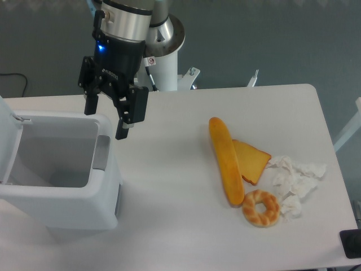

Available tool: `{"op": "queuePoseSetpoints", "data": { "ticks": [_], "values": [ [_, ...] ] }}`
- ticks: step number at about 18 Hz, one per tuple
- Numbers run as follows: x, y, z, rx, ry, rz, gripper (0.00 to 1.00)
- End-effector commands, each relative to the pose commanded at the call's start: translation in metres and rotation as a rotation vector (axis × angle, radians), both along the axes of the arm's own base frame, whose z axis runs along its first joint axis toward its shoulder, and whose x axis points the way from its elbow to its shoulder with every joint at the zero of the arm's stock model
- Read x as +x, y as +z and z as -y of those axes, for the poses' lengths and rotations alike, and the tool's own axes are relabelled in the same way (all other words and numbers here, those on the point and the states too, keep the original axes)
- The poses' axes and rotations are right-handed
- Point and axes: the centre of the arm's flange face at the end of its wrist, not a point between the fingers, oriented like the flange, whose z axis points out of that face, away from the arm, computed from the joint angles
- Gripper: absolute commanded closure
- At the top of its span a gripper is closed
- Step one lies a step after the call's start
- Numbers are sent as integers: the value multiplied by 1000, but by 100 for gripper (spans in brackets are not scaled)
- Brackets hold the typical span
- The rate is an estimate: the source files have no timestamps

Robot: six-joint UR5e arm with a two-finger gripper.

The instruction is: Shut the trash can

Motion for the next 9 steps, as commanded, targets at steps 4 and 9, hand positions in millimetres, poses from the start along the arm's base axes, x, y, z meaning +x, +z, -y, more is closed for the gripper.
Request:
{"op": "queuePoseSetpoints", "data": {
  "ticks": [4, 9],
  "values": [
    [0, 0, 1, -4, 7, 2, 0],
    [1, 2, 0, 2, 12, 0, 0]
  ]
}}
